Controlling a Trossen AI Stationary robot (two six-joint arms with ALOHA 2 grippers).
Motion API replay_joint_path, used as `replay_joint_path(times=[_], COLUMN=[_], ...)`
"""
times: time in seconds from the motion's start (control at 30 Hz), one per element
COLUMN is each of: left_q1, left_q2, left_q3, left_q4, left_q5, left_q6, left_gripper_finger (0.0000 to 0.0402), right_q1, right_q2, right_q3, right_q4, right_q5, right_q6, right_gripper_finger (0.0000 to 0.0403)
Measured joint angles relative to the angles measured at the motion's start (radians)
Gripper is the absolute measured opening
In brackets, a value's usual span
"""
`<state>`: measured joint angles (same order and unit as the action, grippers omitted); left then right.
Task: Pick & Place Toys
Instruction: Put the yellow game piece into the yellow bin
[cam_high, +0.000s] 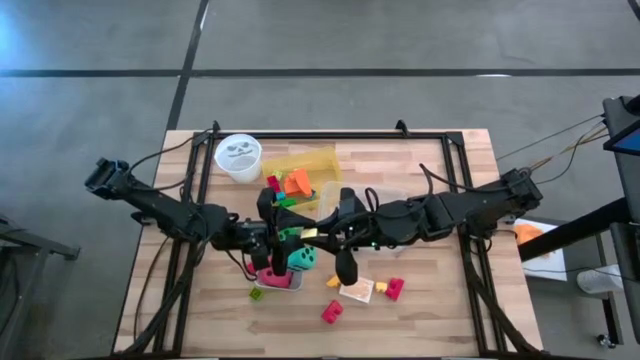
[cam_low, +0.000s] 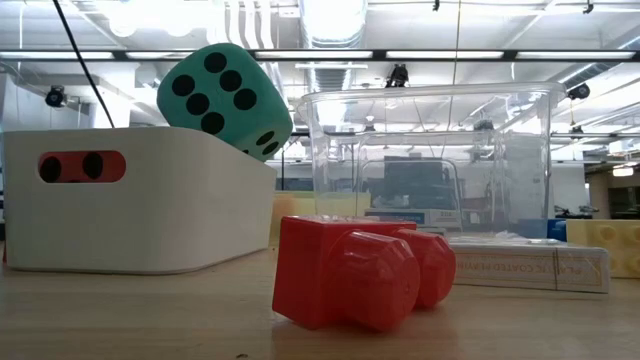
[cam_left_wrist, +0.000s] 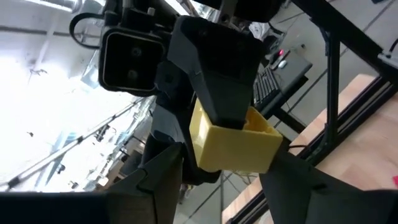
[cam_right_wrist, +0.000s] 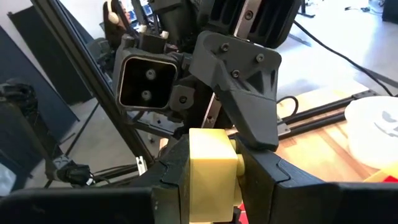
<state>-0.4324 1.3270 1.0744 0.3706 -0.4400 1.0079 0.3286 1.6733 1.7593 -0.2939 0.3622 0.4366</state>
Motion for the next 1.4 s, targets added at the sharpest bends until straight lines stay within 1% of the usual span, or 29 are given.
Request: replay_joint_path(times=[0.1, 0.17, 0.23, 0.4, 0.47, 0.53, 0.63, 0.7, 0.77, 1.07, 1.17, 1.3, 1.4], left_q1=[0.0, 0.0, 0.0, -0.001, -0.001, -0.001, -0.001, -0.001, -0.001, -0.001, -0.001, -0.002, -0.002], left_q2=[0.0, 0.0, 0.002, 0.003, 0.003, 0.003, 0.003, 0.003, 0.003, 0.0, -0.002, -0.004, -0.003], left_q3=[0.0, 0.0, 0.0, 0.0, 0.0, 0.0, 0.0, 0.0, 0.0, 0.001, 0.002, 0.003, 0.003], left_q4=[0.0, 0.003, 0.0, -0.004, -0.008, -0.008, -0.008, -0.008, -0.007, 0.007, 0.008, 0.006, 0.007], left_q5=[0.004, 0.011, 0.012, 0.021, 0.019, 0.018, 0.014, 0.014, 0.013, 0.006, 0.001, -0.004, -0.004], left_q6=[0.015, 0.023, 0.042, 0.073, 0.09, 0.092, 0.092, 0.092, 0.092, 0.093, 0.096, 0.099, 0.113], left_gripper_finger=[0.0194, 0.0209, 0.0234, 0.0313, 0.0337, 0.0351, 0.0354, 0.0346, 0.0327, 0.0195, 0.016, 0.0131, 0.013], right_q1=[0.0, -0.001, -0.005, -0.009, -0.01, -0.01, -0.01, -0.009, -0.009, -0.007, -0.007, -0.01, -0.009], right_q2=[0.001, 0.003, 0.005, 0.005, 0.005, 0.004, 0.003, 0.002, 0.002, 0.003, 0.015, 0.026, 0.026], right_q3=[0.0, -0.003, -0.006, -0.01, -0.011, -0.011, -0.013, -0.013, -0.013, -0.015, -0.015, -0.015, -0.015], right_q4=[0.009, 0.021, 0.022, 0.044, 0.044, 0.044, 0.044, 0.044, 0.043, 0.05, 0.077, 0.095, 0.095], right_q5=[0.0, 0.001, 0.004, 0.012, 0.012, 0.012, 0.012, 0.011, 0.011, -0.003, -0.021, -0.034, -0.037], right_q6=[0.002, 0.0, -0.002, -0.007, -0.015, -0.018, -0.018, -0.02, -0.021, -0.018, -0.013, 0.002, 0.0], right_gripper_finger=[0.0086, 0.0086, 0.0086, 0.0086, 0.0086, 0.0086, 0.0086, 0.0086, 0.0086, 0.0086, 0.0086, 0.0086, 0.0086])
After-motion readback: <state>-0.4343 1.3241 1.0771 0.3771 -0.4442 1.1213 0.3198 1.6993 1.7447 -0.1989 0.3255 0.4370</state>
